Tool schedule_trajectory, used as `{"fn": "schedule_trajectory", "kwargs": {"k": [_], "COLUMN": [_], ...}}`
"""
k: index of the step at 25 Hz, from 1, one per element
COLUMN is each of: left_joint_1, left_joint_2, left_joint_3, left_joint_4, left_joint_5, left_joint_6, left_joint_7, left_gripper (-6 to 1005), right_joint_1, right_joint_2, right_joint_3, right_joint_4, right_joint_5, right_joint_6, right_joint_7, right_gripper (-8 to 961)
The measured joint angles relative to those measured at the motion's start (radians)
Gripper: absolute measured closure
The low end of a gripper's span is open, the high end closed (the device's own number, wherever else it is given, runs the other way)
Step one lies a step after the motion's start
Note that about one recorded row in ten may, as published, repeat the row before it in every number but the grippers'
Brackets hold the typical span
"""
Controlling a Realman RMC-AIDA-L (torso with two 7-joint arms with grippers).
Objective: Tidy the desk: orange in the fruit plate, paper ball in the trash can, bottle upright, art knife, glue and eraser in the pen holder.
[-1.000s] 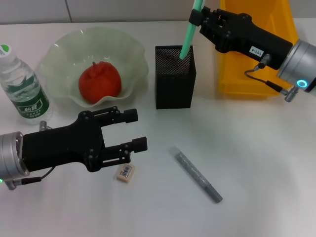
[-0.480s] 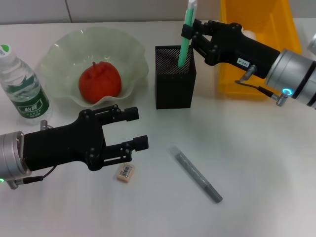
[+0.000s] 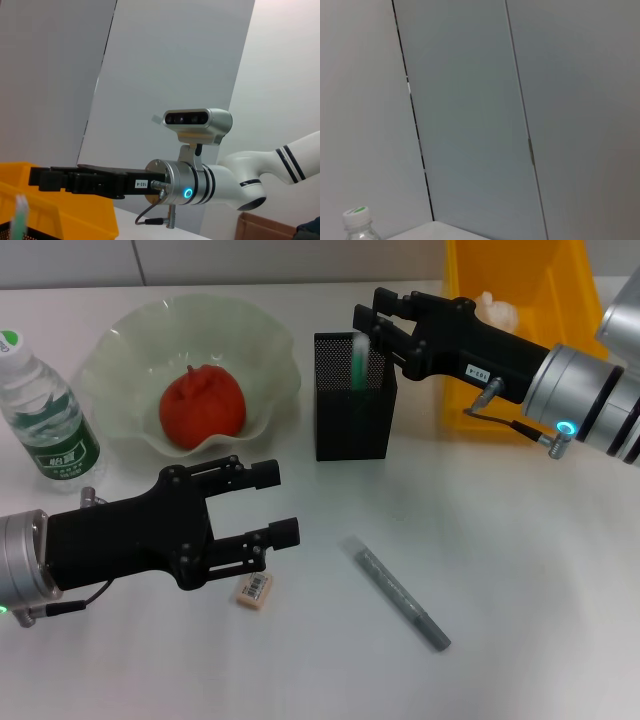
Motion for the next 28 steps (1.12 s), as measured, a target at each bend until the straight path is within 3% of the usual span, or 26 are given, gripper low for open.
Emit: {"fn": "schedule_trajectory", "kwargs": {"k": [5,10,13,23,28], "left_joint_1": [0.002,0.003,0.005,0.009,0.009], "left_joint_2": [0.0,0.001,0.003,0.007,0.007], "left_joint_3": [0.0,-0.001,-0.002,-0.027,-0.056], "left_joint_4": [0.0,0.0,0.0,0.012,0.012], "left_joint_5": [0.0,0.0,0.0,0.0,-0.001], "left_joint_6": [0.005,0.012,0.042,0.08,0.074], "left_joint_7": [0.0,-0.005,-0.011,-0.013,-0.013], "left_gripper": [303,304,304,304,304], "right_joint_1": [0.0,-0.012,-0.068,-0.196,-0.239], "right_joint_2": [0.0,-0.003,-0.009,-0.012,-0.011], "right_joint_3": [-0.001,-0.008,-0.012,-0.005,-0.005], "right_joint_4": [0.002,-0.011,-0.071,-0.132,-0.153], "right_joint_5": [0.002,-0.002,-0.003,-0.076,-0.183], "right_joint_6": [-0.004,-0.051,-0.204,-0.317,-0.313], "right_joint_7": [0.002,0.05,0.108,0.128,0.136], "right_gripper": [619,618,618,620,426]}}
